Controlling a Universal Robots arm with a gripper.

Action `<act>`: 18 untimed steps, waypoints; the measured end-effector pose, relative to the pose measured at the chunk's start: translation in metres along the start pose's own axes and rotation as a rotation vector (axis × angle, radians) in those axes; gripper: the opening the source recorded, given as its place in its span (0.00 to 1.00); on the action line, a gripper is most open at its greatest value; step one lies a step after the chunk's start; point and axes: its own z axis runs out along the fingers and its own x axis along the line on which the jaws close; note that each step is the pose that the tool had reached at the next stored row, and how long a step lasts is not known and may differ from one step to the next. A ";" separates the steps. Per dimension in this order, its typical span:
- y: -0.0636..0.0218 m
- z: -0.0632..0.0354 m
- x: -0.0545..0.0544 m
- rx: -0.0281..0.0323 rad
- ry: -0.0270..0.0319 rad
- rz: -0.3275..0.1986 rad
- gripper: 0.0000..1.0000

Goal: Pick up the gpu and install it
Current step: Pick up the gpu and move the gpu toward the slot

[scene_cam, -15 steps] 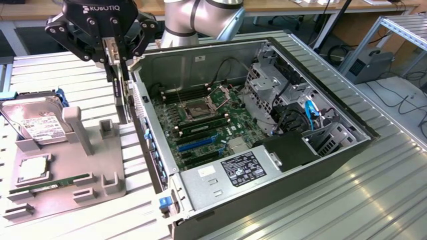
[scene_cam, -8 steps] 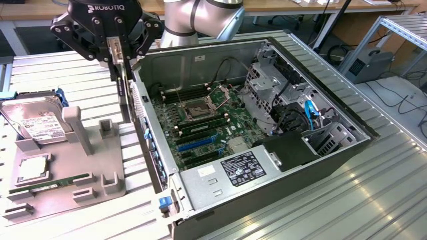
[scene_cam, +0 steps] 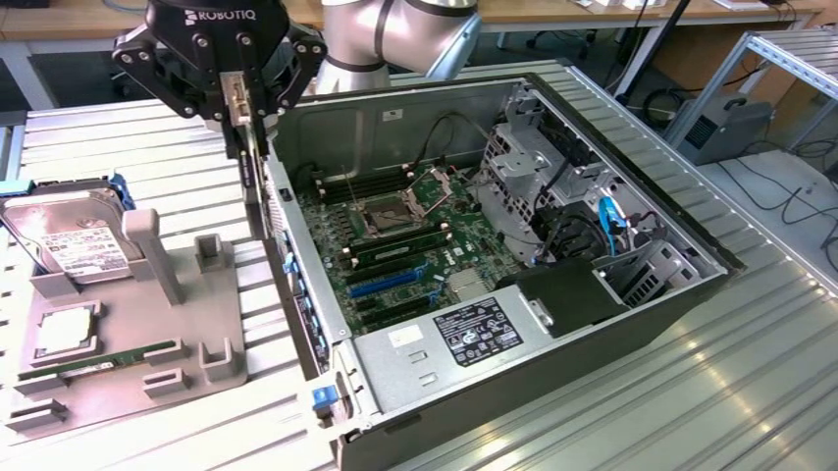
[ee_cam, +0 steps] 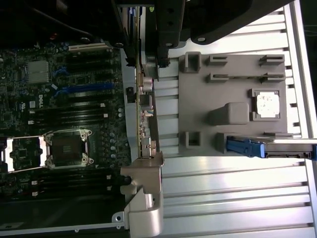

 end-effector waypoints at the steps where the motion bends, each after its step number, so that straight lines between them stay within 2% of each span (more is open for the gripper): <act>1: 0.0001 0.0000 -0.001 0.0000 0.0000 0.000 0.27; 10: 0.0012 0.0004 -0.013 0.0003 -0.0001 0.000 0.27; 18: 0.0017 0.0007 -0.019 0.0005 -0.0001 0.000 0.27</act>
